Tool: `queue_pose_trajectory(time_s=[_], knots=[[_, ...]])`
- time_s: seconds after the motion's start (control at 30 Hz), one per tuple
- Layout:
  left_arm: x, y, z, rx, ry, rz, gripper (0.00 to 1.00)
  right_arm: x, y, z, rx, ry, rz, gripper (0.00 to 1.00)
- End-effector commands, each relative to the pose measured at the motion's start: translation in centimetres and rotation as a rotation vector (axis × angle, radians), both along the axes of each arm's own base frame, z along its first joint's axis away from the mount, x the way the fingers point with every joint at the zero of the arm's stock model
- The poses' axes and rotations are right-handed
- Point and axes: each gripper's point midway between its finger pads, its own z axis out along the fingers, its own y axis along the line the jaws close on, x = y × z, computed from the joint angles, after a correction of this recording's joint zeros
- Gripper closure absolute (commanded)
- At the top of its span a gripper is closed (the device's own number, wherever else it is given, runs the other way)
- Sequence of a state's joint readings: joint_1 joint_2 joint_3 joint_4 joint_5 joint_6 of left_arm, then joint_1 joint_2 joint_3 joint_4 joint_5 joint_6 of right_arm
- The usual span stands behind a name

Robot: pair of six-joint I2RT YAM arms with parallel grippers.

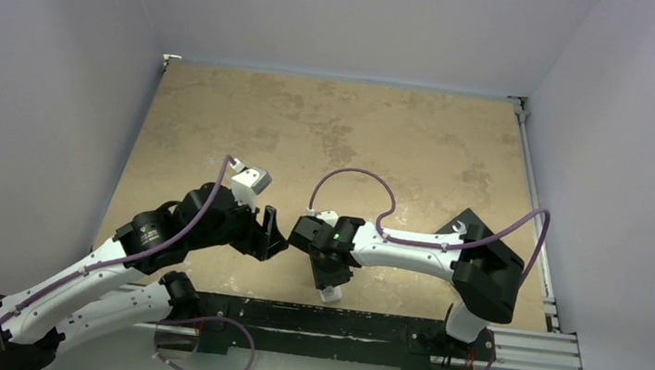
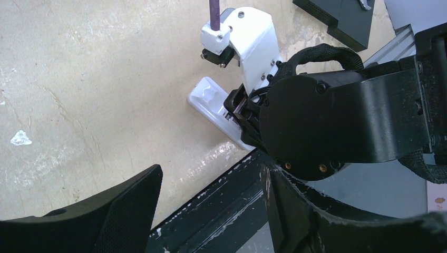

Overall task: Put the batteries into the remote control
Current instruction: Load the battery cover into the remote control.

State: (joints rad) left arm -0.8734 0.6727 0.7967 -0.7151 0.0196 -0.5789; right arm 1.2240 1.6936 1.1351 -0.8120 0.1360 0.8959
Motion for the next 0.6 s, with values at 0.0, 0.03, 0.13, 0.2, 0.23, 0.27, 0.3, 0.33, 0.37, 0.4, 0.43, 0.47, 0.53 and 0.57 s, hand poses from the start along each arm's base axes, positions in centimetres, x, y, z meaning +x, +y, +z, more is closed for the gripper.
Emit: queue_pose_trajectory(time_s=[0.0, 0.03, 0.13, 0.2, 0.23, 0.27, 0.3, 0.33, 0.37, 0.4, 0.43, 0.47, 0.53, 0.57], knots=[[0.15, -0.8, 1.4, -0.047, -0.046, -0.031, 0.31, 0.01, 0.89, 0.5, 0.02, 0.001, 0.006, 0.8], [0.13, -0.79, 1.37, -0.046, -0.045, -0.031, 0.31, 0.01, 0.77, 0.46, 0.014, 0.001, 0.006, 0.8], [0.14, -0.81, 1.35, -0.045, -0.044, -0.031, 0.31, 0.01, 0.5, 0.33, 0.0, 0.0, 0.002, 0.79], [0.17, -0.83, 1.37, -0.046, -0.044, -0.03, 0.31, 0.09, 0.44, 0.34, -0.001, -0.002, -0.004, 0.79], [0.17, -0.82, 1.32, -0.044, -0.044, -0.031, 0.31, 0.08, 0.37, 0.3, -0.004, -0.001, -0.003, 0.79], [0.14, -0.84, 1.3, -0.044, -0.043, -0.032, 0.31, 0.12, 0.38, 0.31, -0.004, -0.001, -0.005, 0.79], [0.18, -0.84, 1.29, -0.044, -0.043, -0.031, 0.31, 0.15, 0.37, 0.31, -0.004, -0.002, -0.005, 0.79], [0.18, -0.84, 1.32, -0.044, -0.044, -0.031, 0.31, 0.19, 0.33, 0.27, -0.006, -0.002, -0.006, 0.79], [0.16, -0.84, 1.28, -0.043, -0.043, -0.032, 0.31, 0.21, 0.25, 0.23, -0.009, -0.002, -0.008, 0.78], [0.15, -0.84, 1.27, -0.043, -0.042, -0.032, 0.31, 0.25, 0.19, 0.2, -0.01, -0.001, -0.009, 0.78], [0.17, -0.84, 1.31, -0.044, -0.043, -0.031, 0.31, 0.31, 0.15, 0.16, -0.011, -0.002, -0.01, 0.78], [0.18, -0.84, 1.31, -0.044, -0.043, -0.031, 0.31, 0.32, 0.06, 0.1, -0.013, -0.001, -0.012, 0.78], [0.18, -0.85, 1.26, -0.042, -0.042, -0.031, 0.31, 0.4, 0.01, 0.05, -0.011, 0.001, -0.015, 0.78], [0.2, -0.85, 1.29, -0.043, -0.042, -0.031, 0.31, 0.41, 0.07, 0.05, -0.008, 0.001, -0.014, 0.78]])
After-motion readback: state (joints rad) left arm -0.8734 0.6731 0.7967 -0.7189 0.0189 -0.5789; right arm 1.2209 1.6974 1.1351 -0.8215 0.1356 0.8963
